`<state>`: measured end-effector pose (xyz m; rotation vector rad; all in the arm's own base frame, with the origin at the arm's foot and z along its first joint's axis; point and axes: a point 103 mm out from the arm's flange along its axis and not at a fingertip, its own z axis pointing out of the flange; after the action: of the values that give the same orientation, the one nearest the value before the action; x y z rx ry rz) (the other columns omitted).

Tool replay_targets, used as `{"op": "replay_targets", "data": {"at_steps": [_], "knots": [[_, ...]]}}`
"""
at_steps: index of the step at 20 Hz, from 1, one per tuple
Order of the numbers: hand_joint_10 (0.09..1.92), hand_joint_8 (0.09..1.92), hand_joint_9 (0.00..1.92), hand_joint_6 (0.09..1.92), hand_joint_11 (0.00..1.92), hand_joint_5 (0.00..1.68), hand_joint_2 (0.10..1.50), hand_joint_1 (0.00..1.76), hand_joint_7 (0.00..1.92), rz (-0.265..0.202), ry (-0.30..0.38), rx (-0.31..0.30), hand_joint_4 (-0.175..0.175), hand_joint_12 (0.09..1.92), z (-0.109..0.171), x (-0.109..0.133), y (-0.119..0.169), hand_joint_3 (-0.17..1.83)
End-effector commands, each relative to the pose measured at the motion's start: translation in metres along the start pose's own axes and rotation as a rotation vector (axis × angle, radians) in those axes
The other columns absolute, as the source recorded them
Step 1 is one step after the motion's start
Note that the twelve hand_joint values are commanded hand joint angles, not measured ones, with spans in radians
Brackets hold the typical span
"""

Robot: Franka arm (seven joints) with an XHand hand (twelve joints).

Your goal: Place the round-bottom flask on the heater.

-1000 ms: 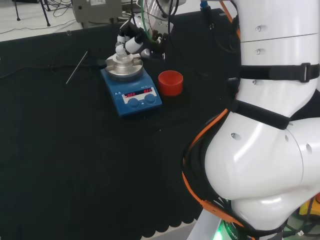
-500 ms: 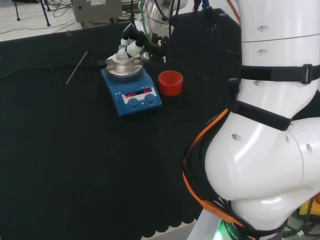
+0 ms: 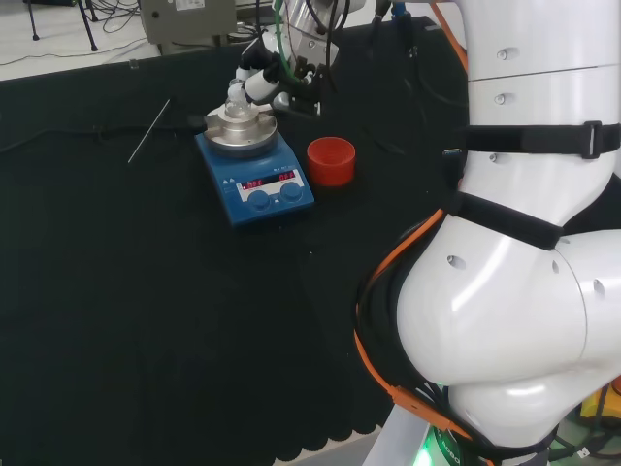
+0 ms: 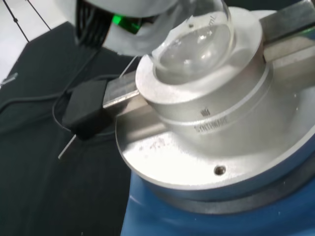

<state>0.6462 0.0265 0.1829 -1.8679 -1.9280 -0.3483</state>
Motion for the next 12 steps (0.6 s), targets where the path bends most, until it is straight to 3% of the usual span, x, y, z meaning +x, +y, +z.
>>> {"op": "replay_targets", "data": {"at_steps": [1, 3, 6, 12], "knots": [[0.59, 0.66, 0.75, 0.82, 0.48, 0.57, 0.66, 0.96, 0.57, -0.076, 0.072, 0.032, -0.032, 1.27, -0.001, -0.003, -0.004, 0.73], [0.62, 0.68, 0.72, 0.66, 0.45, 0.42, 0.62, 0.93, 0.53, -0.083, 0.083, 0.037, -0.045, 1.29, -0.004, -0.006, -0.006, 0.75], [0.66, 0.7, 0.69, 0.45, 0.42, 0.35, 0.58, 0.89, 0.49, -0.059, 0.075, 0.025, -0.046, 1.3, -0.007, -0.009, -0.01, 0.73], [0.67, 0.71, 0.67, 0.35, 0.4, 0.35, 0.57, 0.85, 0.47, -0.023, 0.047, -0.017, -0.042, 1.3, -0.018, -0.008, -0.019, 0.69]]}}
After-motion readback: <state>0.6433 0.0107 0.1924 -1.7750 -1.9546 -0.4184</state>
